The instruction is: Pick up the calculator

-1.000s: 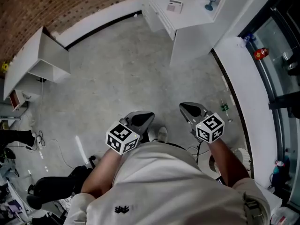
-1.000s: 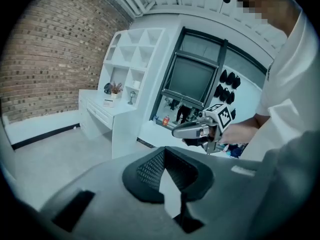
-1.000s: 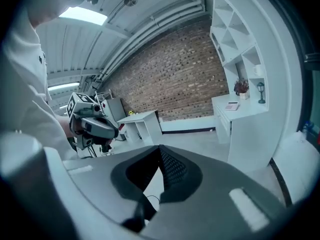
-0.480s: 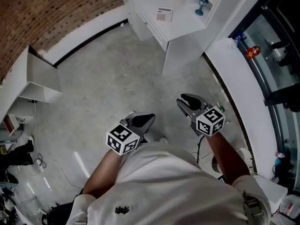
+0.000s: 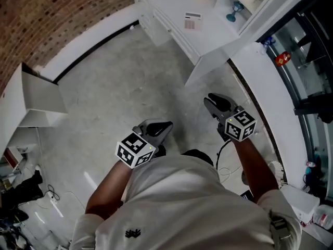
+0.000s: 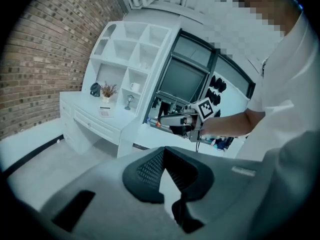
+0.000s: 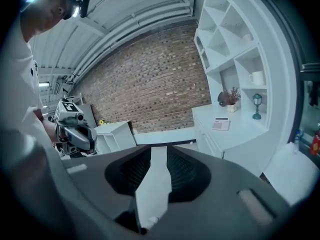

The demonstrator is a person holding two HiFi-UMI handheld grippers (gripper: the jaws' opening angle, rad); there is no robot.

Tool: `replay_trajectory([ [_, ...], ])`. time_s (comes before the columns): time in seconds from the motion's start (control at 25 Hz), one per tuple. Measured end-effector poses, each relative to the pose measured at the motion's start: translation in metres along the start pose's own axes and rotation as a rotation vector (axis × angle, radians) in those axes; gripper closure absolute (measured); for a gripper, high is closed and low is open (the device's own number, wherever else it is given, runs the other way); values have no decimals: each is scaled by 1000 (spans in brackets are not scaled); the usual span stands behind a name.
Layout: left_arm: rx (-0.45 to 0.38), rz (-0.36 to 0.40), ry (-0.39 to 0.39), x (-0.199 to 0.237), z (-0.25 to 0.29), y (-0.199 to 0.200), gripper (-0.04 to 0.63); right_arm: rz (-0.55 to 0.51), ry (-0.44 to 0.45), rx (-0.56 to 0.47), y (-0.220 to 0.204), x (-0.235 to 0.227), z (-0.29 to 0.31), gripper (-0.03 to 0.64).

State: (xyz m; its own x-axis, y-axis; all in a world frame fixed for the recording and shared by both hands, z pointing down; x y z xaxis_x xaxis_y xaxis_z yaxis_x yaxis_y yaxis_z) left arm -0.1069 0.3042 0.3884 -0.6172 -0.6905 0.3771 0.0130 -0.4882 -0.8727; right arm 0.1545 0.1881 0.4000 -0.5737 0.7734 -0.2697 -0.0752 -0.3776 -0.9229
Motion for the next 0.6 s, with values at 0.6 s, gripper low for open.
replay_trajectory([
  [0.6,39,23,-51,113,37,48,589,-22,-43,-4,43,-66,107,511],
])
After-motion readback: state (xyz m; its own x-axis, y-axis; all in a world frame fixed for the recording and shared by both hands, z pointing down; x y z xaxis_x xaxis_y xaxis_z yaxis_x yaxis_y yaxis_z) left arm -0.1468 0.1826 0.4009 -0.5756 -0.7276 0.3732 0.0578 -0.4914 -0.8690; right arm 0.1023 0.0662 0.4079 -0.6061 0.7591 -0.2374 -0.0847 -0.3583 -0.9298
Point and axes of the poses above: the fingertips, and each gripper's own axes: z forward along the fingers, x to its left, y out of its top, the point moved 10 cm from there along -z, backward along the fingers, and after that the axes turned 7 degrees about -x, right-handed, at the moved point
